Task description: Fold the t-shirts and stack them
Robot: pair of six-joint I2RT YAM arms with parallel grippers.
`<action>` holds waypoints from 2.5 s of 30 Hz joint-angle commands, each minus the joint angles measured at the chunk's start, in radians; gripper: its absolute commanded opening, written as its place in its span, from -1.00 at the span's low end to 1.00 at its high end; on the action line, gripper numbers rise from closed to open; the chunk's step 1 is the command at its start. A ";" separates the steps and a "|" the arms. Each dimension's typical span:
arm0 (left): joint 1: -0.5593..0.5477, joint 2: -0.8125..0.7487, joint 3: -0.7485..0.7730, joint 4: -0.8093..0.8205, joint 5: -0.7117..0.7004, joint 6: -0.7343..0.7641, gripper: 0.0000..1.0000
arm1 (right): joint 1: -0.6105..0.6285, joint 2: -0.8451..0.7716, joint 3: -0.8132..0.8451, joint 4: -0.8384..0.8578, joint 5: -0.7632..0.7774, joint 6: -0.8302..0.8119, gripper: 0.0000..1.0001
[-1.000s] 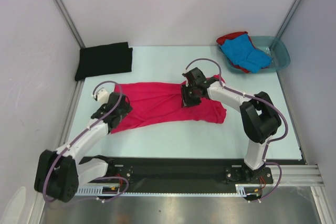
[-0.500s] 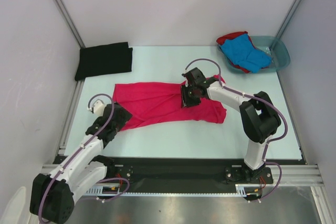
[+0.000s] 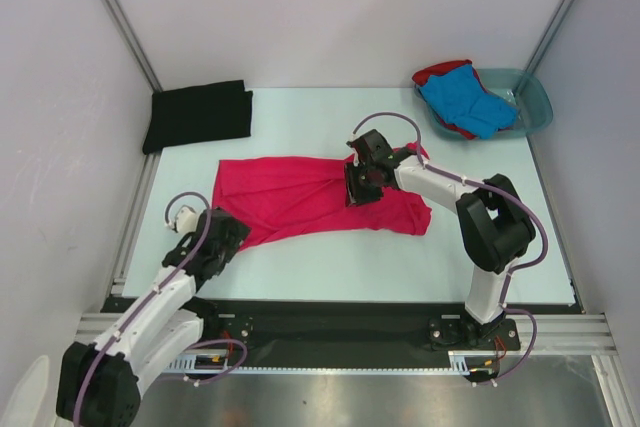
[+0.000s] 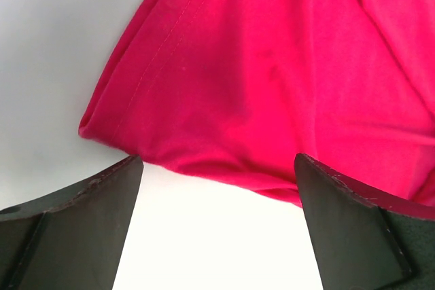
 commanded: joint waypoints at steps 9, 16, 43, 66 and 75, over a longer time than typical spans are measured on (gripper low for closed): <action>0.005 -0.161 -0.071 -0.060 -0.045 -0.116 0.92 | 0.001 -0.046 -0.002 0.019 -0.006 -0.017 -0.25; 0.005 -0.106 -0.089 -0.021 -0.042 -0.111 0.83 | 0.000 -0.051 -0.002 0.018 0.000 -0.017 -0.25; 0.005 -0.108 -0.033 0.037 -0.088 -0.033 -0.99 | -0.004 -0.040 0.001 0.013 0.006 -0.024 -0.27; 0.100 0.400 0.262 0.264 -0.079 0.176 -0.99 | -0.048 -0.011 0.015 0.001 0.023 -0.037 -0.28; 0.189 0.589 0.354 0.264 -0.018 0.289 -0.69 | -0.059 0.030 0.006 -0.004 0.064 -0.031 -0.30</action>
